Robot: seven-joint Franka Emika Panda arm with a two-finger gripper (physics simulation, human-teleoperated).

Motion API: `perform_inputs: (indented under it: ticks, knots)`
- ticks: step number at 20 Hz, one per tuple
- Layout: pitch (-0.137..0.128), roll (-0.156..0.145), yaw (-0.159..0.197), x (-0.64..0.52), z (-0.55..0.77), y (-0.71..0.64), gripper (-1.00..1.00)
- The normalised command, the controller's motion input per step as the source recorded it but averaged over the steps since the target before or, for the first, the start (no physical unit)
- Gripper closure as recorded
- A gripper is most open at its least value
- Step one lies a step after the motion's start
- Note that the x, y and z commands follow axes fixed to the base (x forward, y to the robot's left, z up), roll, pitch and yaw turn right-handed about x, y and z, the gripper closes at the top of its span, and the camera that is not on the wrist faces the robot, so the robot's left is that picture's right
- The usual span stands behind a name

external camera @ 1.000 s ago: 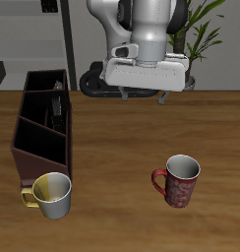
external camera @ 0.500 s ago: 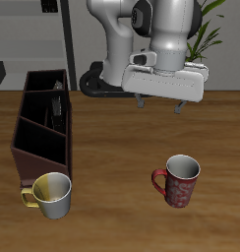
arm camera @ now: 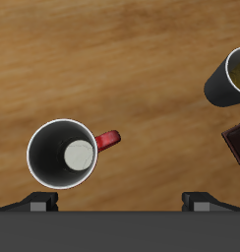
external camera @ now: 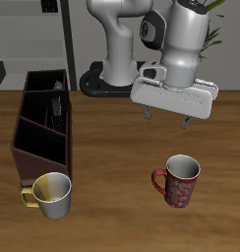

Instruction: Place the black book into the right desk caddy's front compartment and place the yellow book into the right desk caddy's right compartment and place the red mug into the right desk caddy's left compartment

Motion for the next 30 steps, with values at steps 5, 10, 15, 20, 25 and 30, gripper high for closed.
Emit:
perform_inputs:
  ticks: [5,10,15,20,25,30]
  knots:
    - [0.013,-0.03,-0.049,0.03,-0.2,0.1,-1.0]
    - [0.009,-0.024,-0.064,0.06,-0.08,-0.01,-1.0]
    - [0.023,-0.062,-0.096,0.08,-0.1,-0.05,-1.0]
    - [0.024,-0.007,-0.074,0.07,-0.21,0.08,-1.0]
    - [0.049,0.02,-0.093,0.01,-0.27,0.08,-1.0]
    - [-0.009,-0.01,-0.038,0.02,-0.23,0.01,-1.0]
